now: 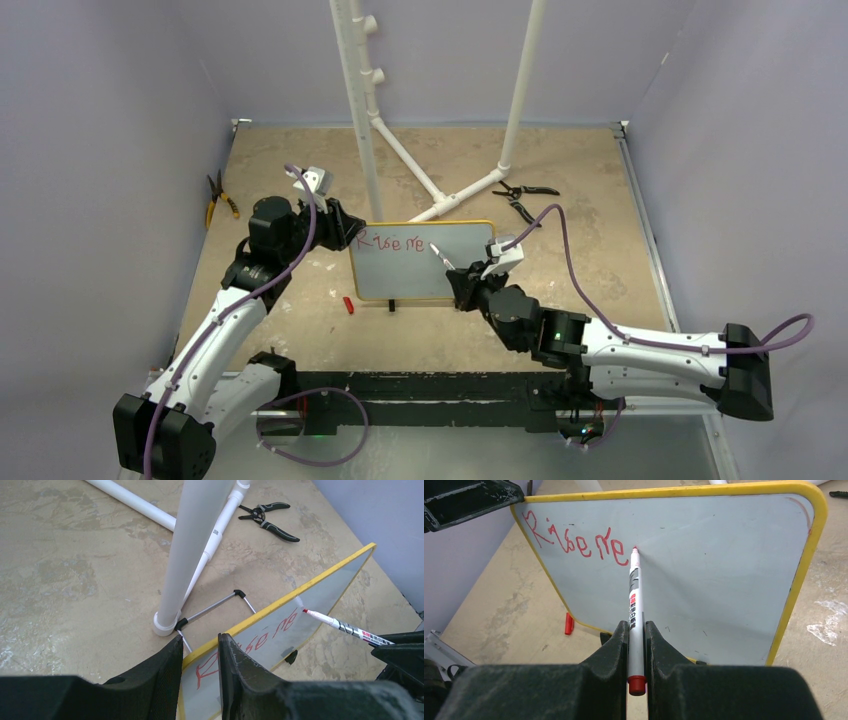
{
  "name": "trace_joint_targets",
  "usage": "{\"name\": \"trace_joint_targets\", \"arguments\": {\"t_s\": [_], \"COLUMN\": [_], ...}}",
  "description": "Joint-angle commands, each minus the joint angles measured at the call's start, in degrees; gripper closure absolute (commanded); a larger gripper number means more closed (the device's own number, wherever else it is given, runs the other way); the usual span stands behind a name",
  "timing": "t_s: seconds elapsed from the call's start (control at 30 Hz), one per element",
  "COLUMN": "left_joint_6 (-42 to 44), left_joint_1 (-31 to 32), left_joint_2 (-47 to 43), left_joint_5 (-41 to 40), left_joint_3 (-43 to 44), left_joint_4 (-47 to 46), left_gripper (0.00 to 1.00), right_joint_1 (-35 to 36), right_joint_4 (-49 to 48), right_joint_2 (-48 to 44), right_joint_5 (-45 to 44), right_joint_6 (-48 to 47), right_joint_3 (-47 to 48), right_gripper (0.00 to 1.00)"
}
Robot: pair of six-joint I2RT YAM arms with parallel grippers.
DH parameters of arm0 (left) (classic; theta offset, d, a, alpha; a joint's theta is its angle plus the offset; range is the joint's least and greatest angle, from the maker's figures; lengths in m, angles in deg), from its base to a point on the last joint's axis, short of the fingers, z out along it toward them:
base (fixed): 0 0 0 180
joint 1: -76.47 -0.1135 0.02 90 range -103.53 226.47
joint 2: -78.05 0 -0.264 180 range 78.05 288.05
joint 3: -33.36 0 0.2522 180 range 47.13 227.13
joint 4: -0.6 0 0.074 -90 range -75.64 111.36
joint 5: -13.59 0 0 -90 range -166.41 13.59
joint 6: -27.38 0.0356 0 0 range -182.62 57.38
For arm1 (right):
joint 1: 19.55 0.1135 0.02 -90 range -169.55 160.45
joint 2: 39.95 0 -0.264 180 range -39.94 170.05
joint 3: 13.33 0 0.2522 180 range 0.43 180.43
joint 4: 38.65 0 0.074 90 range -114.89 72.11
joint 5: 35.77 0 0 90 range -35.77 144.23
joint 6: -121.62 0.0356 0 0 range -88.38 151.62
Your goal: Write a sentence on the whiteboard
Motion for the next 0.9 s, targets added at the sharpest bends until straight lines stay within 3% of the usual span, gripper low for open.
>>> {"name": "trace_joint_targets", "arguments": {"t_s": [0.0, 0.87], "left_joint_6": [-0.83, -1.00], "left_joint_1": [-0.02, -0.02], "left_joint_2": [0.57, 0.49], "left_joint_5": [1.31, 1.88], "left_joint_3": [-0.72, -0.78], "left_joint_4": [0.53, 0.30], "left_gripper": [0.71, 0.71], "right_joint_1": [-0.22, -0.22], "right_joint_4": [-2.99, 4.25], "right_joint_2": [0.09, 0.61], "right_joint_5": [-2.28, -2.06], "right_joint_6": [-2.80, 2.50], "right_joint_3": [1.26, 0.81], "right_gripper": [1.00, 1.00]}}
